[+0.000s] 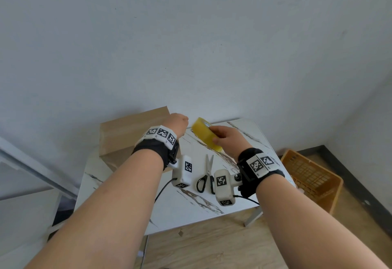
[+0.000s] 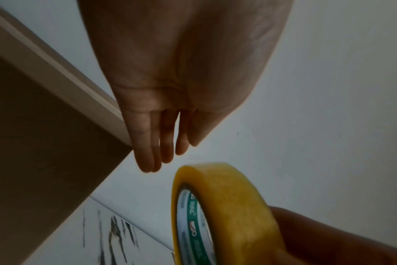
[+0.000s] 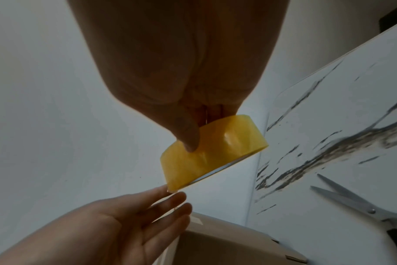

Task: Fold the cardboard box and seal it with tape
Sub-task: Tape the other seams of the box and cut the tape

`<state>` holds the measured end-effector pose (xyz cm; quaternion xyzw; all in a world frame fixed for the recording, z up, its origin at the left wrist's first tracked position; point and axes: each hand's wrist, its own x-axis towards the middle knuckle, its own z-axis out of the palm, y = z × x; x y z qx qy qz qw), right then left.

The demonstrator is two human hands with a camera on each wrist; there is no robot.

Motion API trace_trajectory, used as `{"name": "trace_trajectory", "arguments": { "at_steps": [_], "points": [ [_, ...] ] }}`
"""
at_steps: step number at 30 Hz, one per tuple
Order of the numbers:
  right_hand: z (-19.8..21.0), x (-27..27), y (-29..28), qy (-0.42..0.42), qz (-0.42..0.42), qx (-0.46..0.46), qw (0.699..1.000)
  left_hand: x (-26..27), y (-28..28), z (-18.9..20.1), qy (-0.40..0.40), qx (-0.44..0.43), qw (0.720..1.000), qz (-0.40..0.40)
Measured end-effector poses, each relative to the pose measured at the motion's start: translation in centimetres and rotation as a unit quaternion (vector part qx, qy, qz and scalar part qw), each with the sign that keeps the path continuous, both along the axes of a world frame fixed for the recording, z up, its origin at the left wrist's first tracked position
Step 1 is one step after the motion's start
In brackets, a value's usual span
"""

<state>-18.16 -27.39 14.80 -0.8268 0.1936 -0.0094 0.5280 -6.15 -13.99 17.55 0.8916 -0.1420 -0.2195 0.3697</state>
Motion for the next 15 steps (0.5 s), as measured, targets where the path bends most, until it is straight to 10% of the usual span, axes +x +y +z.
{"name": "trace_trajectory", "arguments": {
  "at_steps": [15],
  "points": [
    [0.7,-0.1,0.4,-0.017,0.021,0.0,1.0,-0.9,-0.2,0.9,-0.113,0.055,0.992,-0.008]
  ]
}}
